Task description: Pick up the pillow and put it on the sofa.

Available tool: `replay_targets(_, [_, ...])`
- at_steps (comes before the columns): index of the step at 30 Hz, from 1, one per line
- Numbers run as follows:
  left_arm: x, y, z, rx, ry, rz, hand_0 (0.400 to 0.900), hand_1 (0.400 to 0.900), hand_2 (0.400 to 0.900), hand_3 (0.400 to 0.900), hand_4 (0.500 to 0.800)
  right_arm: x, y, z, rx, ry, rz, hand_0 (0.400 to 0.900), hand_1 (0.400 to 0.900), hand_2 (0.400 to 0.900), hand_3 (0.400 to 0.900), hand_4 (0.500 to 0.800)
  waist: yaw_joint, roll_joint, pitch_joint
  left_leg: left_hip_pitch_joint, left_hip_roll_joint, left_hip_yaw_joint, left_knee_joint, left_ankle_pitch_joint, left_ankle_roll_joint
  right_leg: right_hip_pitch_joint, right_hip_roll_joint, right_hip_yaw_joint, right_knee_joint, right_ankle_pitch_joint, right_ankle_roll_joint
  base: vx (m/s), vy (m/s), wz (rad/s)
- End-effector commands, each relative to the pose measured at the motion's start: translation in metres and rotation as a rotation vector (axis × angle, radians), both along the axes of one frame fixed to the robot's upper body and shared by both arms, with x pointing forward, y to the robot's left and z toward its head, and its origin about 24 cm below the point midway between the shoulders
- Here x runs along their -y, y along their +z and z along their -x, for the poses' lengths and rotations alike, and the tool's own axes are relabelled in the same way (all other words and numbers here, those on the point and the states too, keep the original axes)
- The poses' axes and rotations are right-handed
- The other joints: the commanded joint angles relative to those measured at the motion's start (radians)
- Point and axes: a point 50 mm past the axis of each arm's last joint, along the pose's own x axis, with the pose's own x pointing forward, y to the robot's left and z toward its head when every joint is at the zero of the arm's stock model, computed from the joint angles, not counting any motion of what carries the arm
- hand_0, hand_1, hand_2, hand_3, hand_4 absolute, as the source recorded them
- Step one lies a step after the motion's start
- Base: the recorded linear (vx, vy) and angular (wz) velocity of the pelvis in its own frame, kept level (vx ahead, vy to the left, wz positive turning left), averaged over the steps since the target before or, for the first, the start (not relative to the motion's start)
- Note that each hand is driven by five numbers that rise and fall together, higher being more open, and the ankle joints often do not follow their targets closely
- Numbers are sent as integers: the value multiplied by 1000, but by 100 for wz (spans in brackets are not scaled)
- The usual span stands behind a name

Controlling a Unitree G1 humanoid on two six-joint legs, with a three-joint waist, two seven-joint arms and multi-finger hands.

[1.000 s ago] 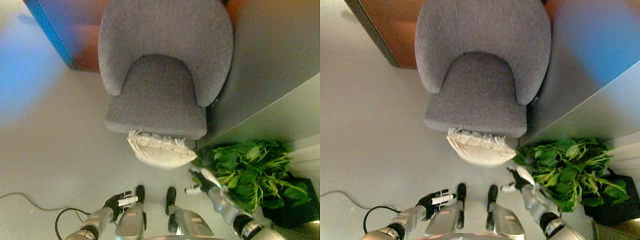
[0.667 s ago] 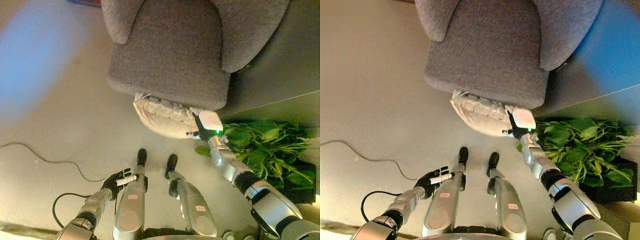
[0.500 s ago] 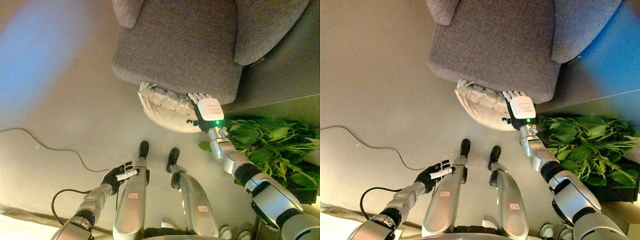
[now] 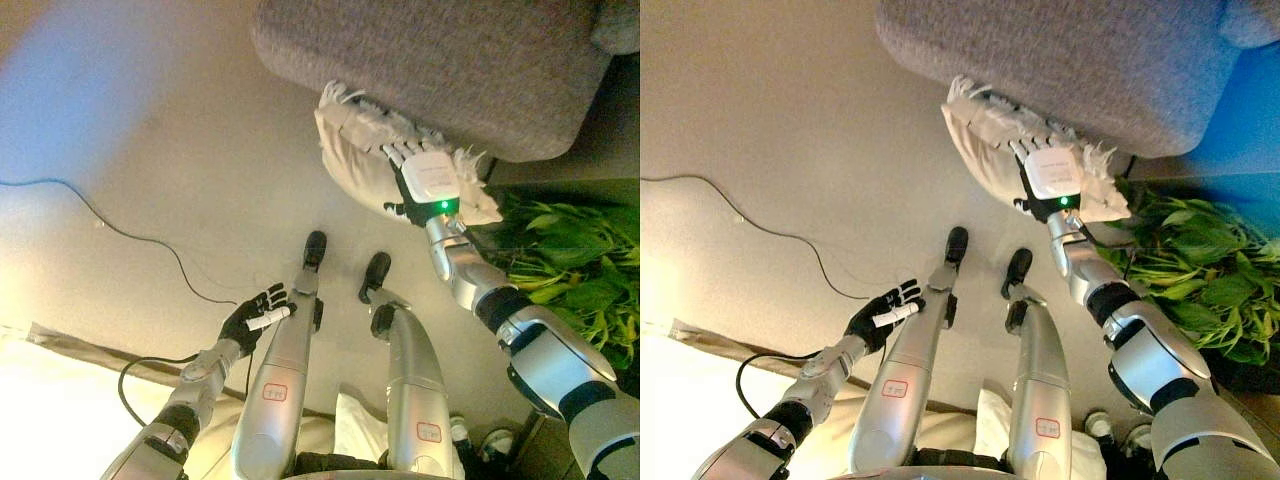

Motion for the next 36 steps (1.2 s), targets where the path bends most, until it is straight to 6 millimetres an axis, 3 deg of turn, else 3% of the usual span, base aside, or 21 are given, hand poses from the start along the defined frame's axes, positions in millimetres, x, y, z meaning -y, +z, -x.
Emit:
replay_targets(1, [32, -24, 32, -80, -67, 66, 900, 900, 900, 900, 800, 17, 36, -5, 120, -18, 41, 900, 900, 900, 900, 800, 6, 115, -1, -92, 7, 6, 31, -24, 33, -85, 50, 9, 46, 8, -4, 64, 55, 9])
replay_targets(3, [32, -23, 33, -73, -62, 82, 900, 900, 900, 900, 800, 18, 39, -9, 105, -39, 55, 900, 900, 900, 900, 800, 8, 126, -1, -130, 4, 13, 78, -62, 24, -121, 45, 26, 108, -40, 0, 76, 60, 11])
replay_targets(8, [33, -23, 35, -67, -69, 87, 900, 900, 900, 900, 800, 23, 55, -19, 77, -115, 54, 900, 900, 900, 900, 800, 22, 159, -1, -208, 1, 25, 116, -59, 14, -197, 40, 35, 169, -61, -6, -15, 63, 7])
replay_targets(9, [33, -23, 34, -65, -69, 87, 900, 900, 900, 900, 800, 22, 57, -20, 78, -120, 54, 525, 525, 525, 525, 575, 23, 162, -1, -211, 0, 25, 116, -59, 14, -200, 40, 36, 171, -62, -7, -26, 70, 1])
replay_targets(10, [34, -22, 34, -60, -69, 89, 900, 900, 900, 900, 800, 22, 62, -22, 84, -129, 51, 400, 400, 400, 400, 500, 26, 168, -1, -217, -1, 25, 114, -59, 12, -206, 38, 36, 169, -63, -6, -21, 55, 0])
replay_targets(24, [43, -18, 38, -1, -89, 131, 900, 900, 900, 900, 800, 15, 85, -25, 135, -98, 37, 400, 400, 400, 400, 500, 36, 178, -1, -160, -5, 18, 18, -29, 0, -137, 55, 16, 59, -41, 7, -14, 44, -7])
replay_targets(26, [42, -14, 33, 18, -89, 129, 900, 900, 900, 900, 800, 15, 92, -25, 161, -93, 35, 400, 400, 400, 400, 500, 41, 178, -1, -166, 3, 15, -15, 13, 2, -137, 63, 1, 12, 3, 2, -103, 8, -13])
replay_targets(32, [38, -15, 34, 19, -82, 120, 900, 900, 900, 900, 800, 13, 93, -24, 156, -61, 11, 400, 400, 400, 400, 500, 34, 163, -1, -100, 3, 8, -44, 8, 3, -69, 76, -3, -47, 17, 7, -32, -17, -9])
replay_targets(36, [35, -16, 35, 2, -80, 102, 900, 900, 900, 900, 800, 9, 84, -21, 113, -1, -34, 400, 400, 400, 400, 500, 24, 140, -1, -16, 6, 6, -72, 4, 4, 12, 89, -1, -93, 25, 14, -36, -33, -10])
